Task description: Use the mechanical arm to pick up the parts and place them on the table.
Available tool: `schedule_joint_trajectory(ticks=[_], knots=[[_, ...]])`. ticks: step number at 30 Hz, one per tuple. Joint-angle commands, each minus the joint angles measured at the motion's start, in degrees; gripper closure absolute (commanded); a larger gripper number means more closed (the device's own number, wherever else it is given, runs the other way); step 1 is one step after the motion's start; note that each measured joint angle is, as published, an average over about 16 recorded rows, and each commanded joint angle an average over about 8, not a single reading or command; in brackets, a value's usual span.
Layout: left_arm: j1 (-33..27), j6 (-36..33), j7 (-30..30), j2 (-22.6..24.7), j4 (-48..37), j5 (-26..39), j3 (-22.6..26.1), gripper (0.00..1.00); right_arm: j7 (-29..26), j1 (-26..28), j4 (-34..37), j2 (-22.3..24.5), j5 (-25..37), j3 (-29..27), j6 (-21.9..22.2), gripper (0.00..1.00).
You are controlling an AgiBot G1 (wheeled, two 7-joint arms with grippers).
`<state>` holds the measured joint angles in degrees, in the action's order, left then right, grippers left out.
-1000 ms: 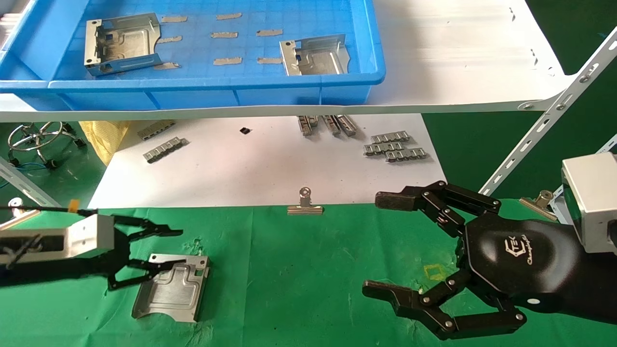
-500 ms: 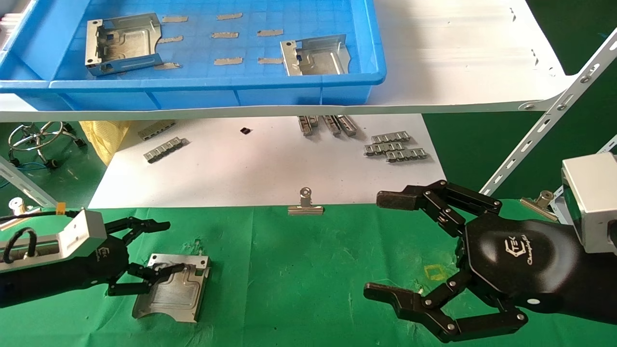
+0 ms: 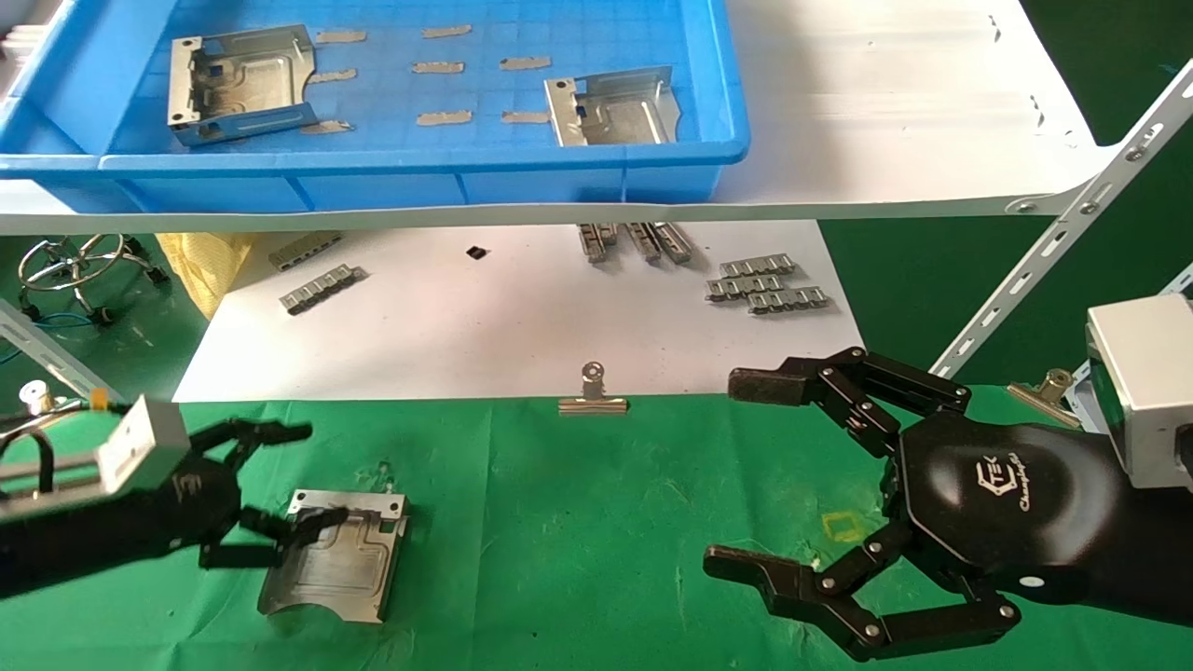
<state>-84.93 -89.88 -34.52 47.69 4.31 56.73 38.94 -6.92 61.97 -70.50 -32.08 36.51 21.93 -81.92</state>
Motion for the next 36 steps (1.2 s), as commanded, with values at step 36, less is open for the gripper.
schedule_joint_trajectory(ticks=[36], knots=[[16.1, 2.9, 31.3, -8.8, 47.9, -10.3, -15.8, 0.0, 0.0, 0.0, 0.0, 0.0, 0.0, 0.0, 0.0, 0.0]])
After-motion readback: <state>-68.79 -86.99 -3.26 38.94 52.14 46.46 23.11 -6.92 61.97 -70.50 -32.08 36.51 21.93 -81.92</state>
